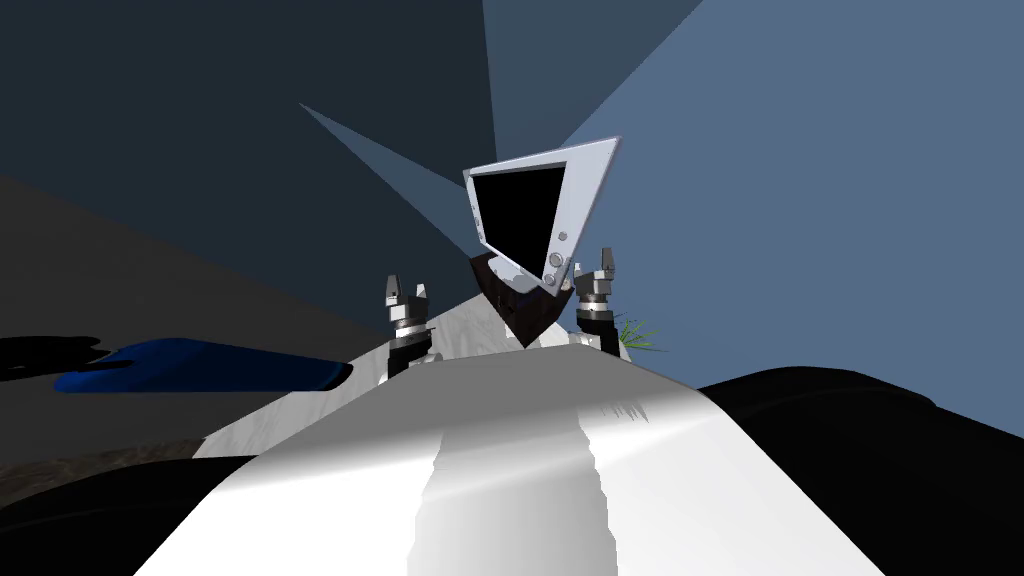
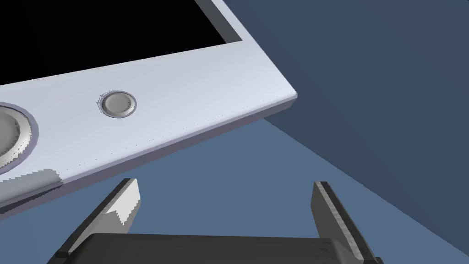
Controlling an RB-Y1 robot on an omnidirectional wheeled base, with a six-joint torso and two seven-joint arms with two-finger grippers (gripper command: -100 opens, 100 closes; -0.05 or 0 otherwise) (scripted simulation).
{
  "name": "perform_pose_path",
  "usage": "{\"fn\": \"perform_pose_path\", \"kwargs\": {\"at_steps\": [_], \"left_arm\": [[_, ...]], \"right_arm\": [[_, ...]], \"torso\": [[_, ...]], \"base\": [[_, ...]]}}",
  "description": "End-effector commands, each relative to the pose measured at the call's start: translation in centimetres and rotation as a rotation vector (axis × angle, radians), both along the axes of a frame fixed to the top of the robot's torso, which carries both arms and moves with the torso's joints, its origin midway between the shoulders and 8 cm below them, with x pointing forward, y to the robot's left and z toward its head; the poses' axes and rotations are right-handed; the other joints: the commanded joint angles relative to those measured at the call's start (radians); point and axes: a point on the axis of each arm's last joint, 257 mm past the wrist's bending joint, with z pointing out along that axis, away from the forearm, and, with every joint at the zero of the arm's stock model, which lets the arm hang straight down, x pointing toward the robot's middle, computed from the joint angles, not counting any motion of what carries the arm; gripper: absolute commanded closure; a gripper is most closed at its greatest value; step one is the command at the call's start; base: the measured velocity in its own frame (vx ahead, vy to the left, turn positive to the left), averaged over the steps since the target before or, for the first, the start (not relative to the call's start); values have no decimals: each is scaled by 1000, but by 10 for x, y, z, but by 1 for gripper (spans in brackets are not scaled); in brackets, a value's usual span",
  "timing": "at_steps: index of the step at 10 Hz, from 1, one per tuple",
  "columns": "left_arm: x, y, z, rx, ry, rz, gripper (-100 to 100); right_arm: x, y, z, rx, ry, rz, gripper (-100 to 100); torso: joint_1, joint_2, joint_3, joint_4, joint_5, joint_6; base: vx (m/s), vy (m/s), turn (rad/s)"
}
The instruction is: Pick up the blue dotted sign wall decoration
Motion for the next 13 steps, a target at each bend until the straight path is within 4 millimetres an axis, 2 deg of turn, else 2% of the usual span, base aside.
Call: {"fn": "perform_pose_path", "kwargs": {"at_steps": [1, 4, 7, 8, 10, 11, 13], "left_arm": [[0, 0, 0, 0, 0, 0, 0], [0, 0, 0, 0, 0, 0, 0], [0, 0, 0, 0, 0, 0, 0], [0, 0, 0, 0, 0, 0, 0], [0, 0, 0, 0, 0, 0, 0], [0, 0, 0, 0, 0, 0, 0], [0, 0, 0, 0, 0, 0, 0]], "right_arm": [[3, 7, -4, -40, 18, 12, -100], [13, 30, -19, -175, 80, 44, -100], [23, 61, -49, -362, 165, 80, -100], [23, 62, -50, -375, 166, 82, -100], [27, 84, -79, -522, 226, 107, -100], [27, 85, -80, -541, 228, 110, -100], [27, 106, -115, -699, 286, 138, -100]], "torso": [[0, 0, 0, 0, 0, 0], [4, 1, 0, 0, 1, 0], [6, 0, 0, 0, 1, 0], [7, 0, 0, 0, 2, 0], [5, 0, 0, 0, 1, 0], [6, -1, -1, 0, 1, 0], [5, -1, -1, 0, 1, 0]], "base": [[-2, 17, 49], [-8, 60, 81], [6, 95, 121], [6, 69, 44], [13, 88, 122], [23, 65, 75], [28, 88, 142]]}}
